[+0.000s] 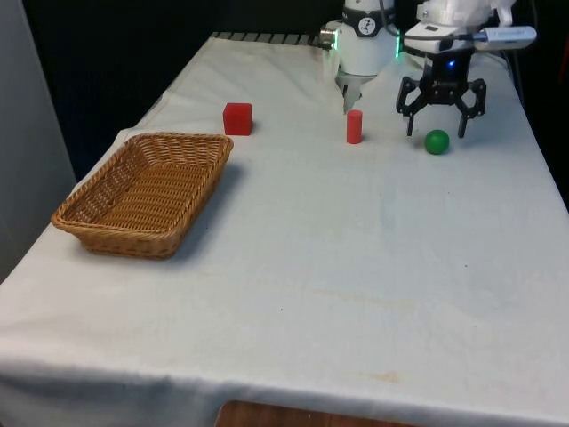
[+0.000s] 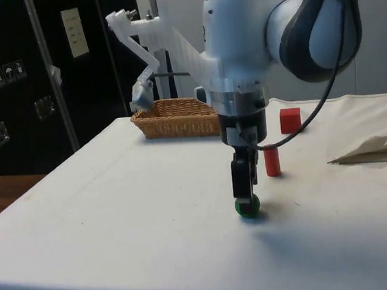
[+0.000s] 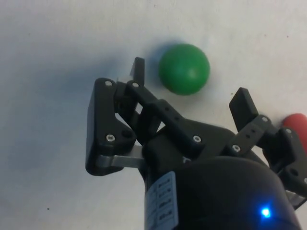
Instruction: Pick up the object to the left of the cylinder and place it into the basket.
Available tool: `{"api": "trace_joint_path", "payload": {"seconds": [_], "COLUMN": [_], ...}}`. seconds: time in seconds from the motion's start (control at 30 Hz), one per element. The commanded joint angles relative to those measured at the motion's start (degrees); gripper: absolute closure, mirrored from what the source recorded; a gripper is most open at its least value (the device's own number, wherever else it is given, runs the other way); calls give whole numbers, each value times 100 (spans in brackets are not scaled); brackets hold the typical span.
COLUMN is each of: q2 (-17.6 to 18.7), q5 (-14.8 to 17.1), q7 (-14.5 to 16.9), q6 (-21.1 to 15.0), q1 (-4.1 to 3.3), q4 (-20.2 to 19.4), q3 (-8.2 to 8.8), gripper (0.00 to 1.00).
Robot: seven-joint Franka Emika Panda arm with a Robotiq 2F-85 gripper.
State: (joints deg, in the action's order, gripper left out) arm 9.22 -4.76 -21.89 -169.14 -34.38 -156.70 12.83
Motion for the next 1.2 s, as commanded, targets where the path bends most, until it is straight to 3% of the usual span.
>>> {"api": "trace_joint_path", "payload": {"seconds": [0.0,0.13,0.17,0.2,0.47,0.5,0.53,0.77,0.8,0.83,0.87,0.97,1.0,1.07,1.17], "q2": [17,120,126,143,241,286,241,269,269,286,275,281,286,286,286], "q5": [149,155,6,155,155,11,155,143,143,11,143,143,143,143,138], "q7": [34,0,-52,-6,-80,-126,-80,-115,-115,-155,-115,-120,-120,-120,-126], "q6": [-86,-149,-80,-160,-229,-172,-229,-252,-252,-183,-252,-252,-252,-252,-252], "q1": [40,57,0,57,86,17,86,92,92,29,92,97,97,97,97], "q4": [-23,6,29,11,69,115,74,86,86,126,86,86,86,86,92], "q3": [-109,-138,-17,-143,-155,-29,-155,-155,-155,-29,-155,-155,-155,-155,-155], "gripper": [0,0,0,0,0,0,0,3,10,20,20,55,77,97,100]}}
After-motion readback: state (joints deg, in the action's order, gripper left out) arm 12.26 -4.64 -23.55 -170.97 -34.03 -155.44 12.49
